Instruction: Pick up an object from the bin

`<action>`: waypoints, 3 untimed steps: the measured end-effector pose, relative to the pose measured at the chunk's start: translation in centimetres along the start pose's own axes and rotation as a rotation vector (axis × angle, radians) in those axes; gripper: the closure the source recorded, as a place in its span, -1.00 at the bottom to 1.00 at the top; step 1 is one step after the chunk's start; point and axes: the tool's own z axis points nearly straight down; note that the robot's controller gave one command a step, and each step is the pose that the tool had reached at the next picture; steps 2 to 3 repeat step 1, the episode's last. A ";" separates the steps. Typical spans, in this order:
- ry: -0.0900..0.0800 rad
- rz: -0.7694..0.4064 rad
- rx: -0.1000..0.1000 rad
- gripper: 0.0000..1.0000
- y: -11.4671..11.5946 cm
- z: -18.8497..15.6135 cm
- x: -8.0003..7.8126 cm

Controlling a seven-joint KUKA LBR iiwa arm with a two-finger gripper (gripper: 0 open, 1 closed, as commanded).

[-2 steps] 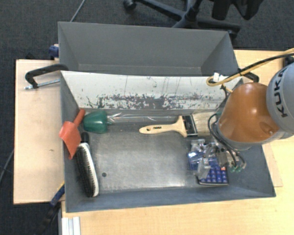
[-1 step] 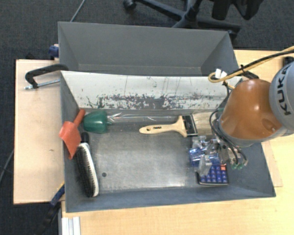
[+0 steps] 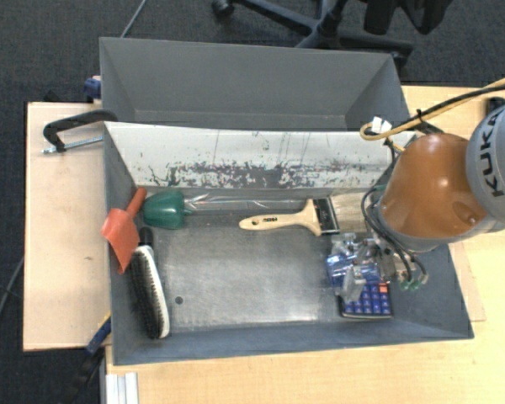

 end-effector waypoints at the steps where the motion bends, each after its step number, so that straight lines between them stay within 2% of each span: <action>1: 0.001 0.000 0.000 1.00 0.0 -1.2 0.0; 3: 0.001 0.000 0.000 1.00 0.0 -1.2 0.0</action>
Offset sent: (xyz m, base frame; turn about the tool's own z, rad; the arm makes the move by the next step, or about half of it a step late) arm 0.0001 -0.0001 0.0304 0.0000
